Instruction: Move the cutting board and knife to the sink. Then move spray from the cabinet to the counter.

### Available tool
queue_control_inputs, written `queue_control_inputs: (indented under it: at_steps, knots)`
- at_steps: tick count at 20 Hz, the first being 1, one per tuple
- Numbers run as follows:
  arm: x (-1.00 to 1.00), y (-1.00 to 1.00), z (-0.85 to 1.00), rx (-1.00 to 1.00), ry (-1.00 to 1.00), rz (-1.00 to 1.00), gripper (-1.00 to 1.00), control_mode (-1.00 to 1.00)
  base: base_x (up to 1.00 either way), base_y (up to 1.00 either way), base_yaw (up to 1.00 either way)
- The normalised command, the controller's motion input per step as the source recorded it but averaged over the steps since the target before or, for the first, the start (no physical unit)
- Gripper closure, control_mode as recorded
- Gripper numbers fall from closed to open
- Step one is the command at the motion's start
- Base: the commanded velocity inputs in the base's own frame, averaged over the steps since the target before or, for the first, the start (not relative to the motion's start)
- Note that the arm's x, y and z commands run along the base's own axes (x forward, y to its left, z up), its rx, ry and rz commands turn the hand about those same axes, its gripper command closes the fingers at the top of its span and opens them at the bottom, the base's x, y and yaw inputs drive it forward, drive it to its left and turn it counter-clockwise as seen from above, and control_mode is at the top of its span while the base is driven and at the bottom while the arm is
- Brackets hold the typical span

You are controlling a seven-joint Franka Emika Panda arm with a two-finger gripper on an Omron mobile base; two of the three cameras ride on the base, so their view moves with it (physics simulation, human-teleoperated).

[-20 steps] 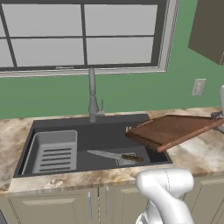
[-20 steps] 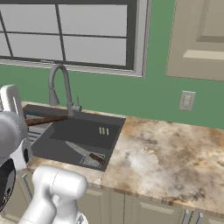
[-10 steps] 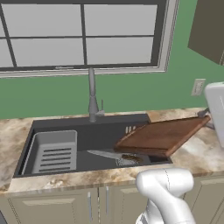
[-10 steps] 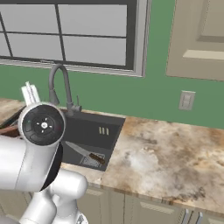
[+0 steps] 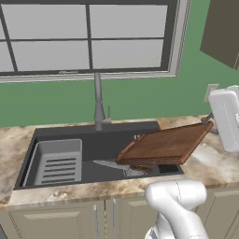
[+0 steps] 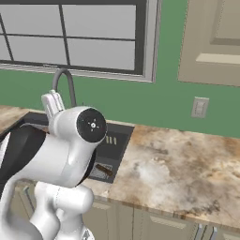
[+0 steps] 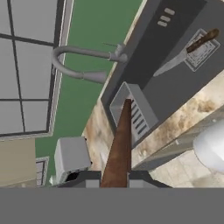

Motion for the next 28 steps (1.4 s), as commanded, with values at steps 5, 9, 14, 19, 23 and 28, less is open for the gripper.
queue_control_inputs:
  at_steps: [5, 9, 14, 19, 23, 28]
  knots:
    - [0.4, -0.28, -0.06, 0.01, 0.12, 0.14, 1.0, -1.0, 0.0, 0.0, 0.0]
    - [0.21, -0.4, -0.09, 0.05, 0.07, 0.23, 1.0, -1.0, 0.0, 0.0, 0.0]
    - [0.06, -0.35, -0.06, 0.04, 0.0, 0.24, 1.0, -1.0, 0.0, 0.0, 0.0]
    - [0.02, -0.14, -0.14, 0.06, -0.01, 0.17, 1.0, -1.0, 0.0, 0.0, 0.0]
    - [0.24, -0.05, -0.37, 0.04, 0.0, 0.05, 1.0, -1.0, 0.0, 0.0, 0.0]
    - [0.23, -0.01, -0.23, 0.11, 0.0, 0.0, 1.0, -1.0, 0.0, 0.0, 0.0]
